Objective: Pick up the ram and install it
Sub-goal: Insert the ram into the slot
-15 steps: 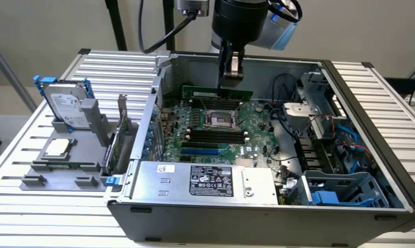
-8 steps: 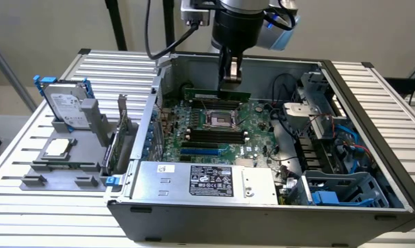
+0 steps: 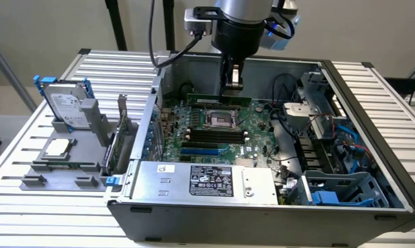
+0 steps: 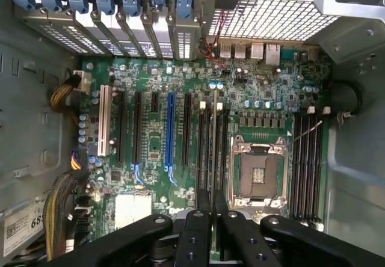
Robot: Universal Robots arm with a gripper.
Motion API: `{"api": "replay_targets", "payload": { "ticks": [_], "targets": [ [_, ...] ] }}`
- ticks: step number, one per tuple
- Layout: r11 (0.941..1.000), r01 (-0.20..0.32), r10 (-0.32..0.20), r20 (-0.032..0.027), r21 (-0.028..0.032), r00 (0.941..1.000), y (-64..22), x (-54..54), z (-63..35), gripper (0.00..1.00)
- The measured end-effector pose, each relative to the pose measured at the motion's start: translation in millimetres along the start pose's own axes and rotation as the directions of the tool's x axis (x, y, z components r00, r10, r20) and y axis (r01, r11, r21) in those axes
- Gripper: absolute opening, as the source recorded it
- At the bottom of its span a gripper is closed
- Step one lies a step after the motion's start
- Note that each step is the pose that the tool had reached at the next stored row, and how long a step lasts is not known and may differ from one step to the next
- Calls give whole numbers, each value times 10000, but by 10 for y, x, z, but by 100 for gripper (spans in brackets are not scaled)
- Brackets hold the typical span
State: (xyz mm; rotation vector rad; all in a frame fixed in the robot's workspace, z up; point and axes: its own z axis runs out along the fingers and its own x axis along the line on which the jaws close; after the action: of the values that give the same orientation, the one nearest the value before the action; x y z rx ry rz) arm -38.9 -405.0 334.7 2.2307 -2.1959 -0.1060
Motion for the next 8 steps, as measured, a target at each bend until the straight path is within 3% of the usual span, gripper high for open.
{"api": "replay_targets", "payload": {
  "ticks": [8],
  "targets": [
    [10000, 0, 0, -1, 0, 10000, -21, 3, 145, 14]
  ]
}}
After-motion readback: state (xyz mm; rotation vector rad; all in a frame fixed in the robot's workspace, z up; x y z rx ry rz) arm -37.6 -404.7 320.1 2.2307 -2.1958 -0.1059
